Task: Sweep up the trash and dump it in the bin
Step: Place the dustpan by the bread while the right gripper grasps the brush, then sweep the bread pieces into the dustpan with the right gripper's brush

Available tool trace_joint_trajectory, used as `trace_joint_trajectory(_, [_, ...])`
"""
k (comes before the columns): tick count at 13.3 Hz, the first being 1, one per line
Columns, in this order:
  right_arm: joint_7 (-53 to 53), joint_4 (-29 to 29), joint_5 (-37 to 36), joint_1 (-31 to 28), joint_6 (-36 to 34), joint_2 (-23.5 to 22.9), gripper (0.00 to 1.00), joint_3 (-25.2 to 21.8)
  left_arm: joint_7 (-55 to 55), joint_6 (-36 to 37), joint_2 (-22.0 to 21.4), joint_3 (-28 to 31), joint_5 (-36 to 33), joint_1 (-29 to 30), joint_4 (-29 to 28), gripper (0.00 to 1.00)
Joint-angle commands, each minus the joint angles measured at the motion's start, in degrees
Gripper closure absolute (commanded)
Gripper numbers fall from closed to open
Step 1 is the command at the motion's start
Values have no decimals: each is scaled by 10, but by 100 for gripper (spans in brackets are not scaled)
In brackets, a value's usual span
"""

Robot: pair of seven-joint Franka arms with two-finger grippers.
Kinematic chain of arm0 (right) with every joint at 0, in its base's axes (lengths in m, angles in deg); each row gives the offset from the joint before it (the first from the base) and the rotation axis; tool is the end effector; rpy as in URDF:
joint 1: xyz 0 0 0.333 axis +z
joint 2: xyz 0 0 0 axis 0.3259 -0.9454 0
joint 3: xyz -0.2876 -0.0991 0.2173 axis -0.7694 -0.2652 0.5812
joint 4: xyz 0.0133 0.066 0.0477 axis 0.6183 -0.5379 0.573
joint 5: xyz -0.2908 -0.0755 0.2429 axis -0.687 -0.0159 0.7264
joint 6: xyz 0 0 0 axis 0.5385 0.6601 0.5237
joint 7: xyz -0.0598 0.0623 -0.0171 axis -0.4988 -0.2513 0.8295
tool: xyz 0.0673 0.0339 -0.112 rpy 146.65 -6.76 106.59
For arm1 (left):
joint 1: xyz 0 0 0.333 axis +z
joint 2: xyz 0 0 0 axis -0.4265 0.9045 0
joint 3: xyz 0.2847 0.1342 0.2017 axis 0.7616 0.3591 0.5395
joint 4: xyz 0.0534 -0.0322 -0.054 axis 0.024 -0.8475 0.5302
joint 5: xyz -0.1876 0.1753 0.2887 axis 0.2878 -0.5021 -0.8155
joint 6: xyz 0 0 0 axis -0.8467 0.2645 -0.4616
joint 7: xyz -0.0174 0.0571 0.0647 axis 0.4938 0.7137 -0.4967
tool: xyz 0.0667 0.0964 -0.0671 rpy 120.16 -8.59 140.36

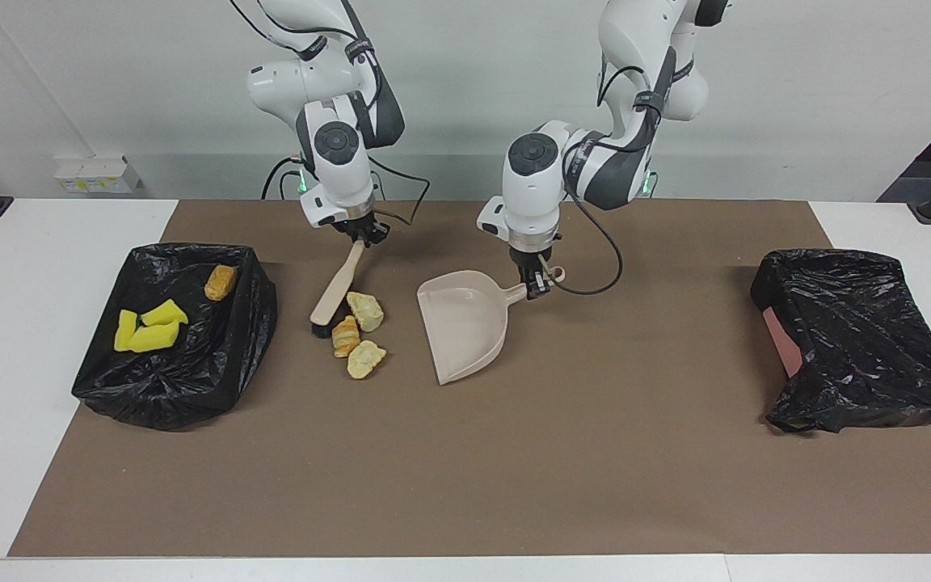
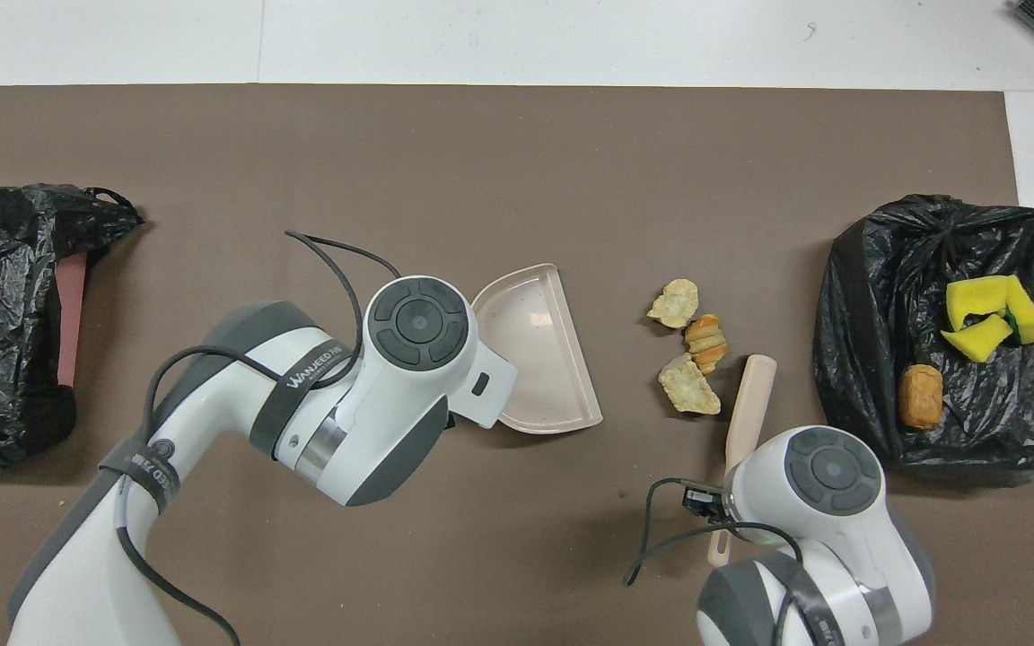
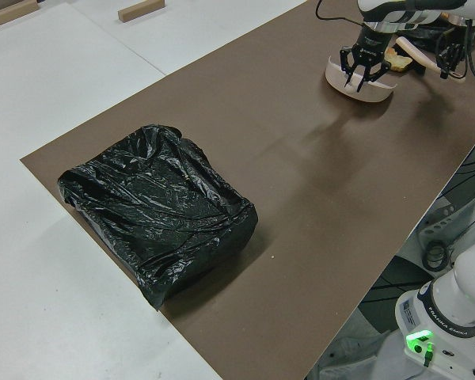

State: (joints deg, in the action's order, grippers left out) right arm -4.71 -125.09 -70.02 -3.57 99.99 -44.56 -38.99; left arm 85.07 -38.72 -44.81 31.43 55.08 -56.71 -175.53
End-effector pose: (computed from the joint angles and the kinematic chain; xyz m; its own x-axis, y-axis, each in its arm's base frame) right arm 0.3745 0.1511 0.3689 0.9223 -0.3215 -0.2146 -0.3011 -0.9457 0.1226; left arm 0.4771 -0.3720 0.4122 0.1929 -0.9774 -0.0861 -0.9811 -0.1933 -0.0038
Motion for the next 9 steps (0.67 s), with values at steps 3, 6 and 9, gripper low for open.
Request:
trace_joint_trajectory(3, [47,106,43,29,3,-95,100,3,2,-38,-31,7,-10,-2,-64,100])
trace_joint_trajectory(6, [71,126,88,86,3,-99,100,4,2,-57,-37,7,-10,1,-79,100])
trace_joint_trajectory(9, [83,150,120,128,-10,-99,100,4,4,-62,-37,7,-10,2,-81,100])
